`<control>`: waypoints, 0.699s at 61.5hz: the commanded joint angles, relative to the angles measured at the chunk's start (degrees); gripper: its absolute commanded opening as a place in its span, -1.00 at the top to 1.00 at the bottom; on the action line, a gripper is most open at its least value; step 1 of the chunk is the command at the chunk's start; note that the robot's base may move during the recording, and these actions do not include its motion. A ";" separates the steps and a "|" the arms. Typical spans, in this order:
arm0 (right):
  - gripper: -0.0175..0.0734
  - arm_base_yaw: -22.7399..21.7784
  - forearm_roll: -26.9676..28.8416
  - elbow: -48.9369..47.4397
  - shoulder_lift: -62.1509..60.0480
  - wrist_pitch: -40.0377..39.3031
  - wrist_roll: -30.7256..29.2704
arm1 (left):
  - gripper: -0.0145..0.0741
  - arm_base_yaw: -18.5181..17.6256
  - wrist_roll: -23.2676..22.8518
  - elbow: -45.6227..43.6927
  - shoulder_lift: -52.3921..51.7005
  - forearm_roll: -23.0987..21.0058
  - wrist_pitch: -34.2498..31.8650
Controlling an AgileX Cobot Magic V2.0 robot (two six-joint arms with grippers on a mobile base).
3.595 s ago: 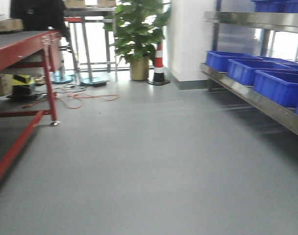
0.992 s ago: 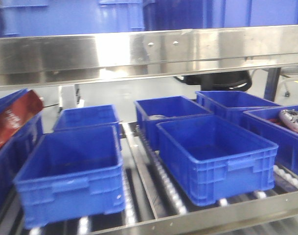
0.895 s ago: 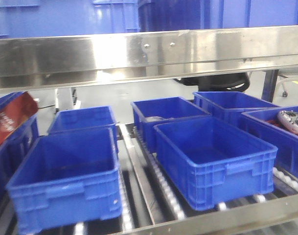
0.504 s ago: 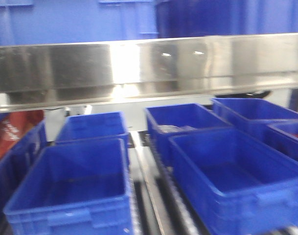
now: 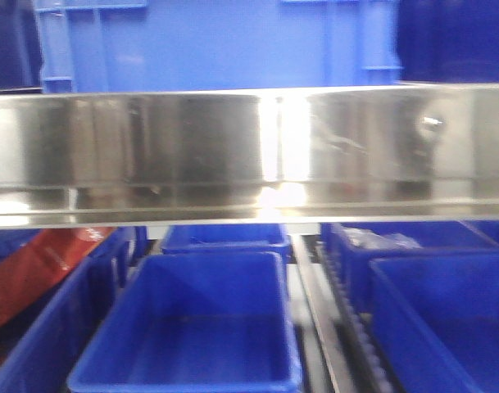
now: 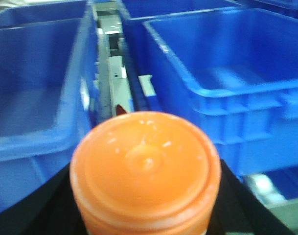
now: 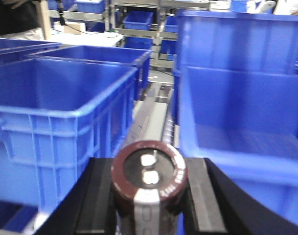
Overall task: Place cylindrical capacitor in blue bin on shelf
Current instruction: 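Drive up to the shelf and stop before the blue bins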
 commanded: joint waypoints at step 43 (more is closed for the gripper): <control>0.97 0.04 -0.22 -0.05 -0.09 -1.92 -0.16 | 0.92 -0.43 -0.07 0.12 -0.20 0.00 -1.31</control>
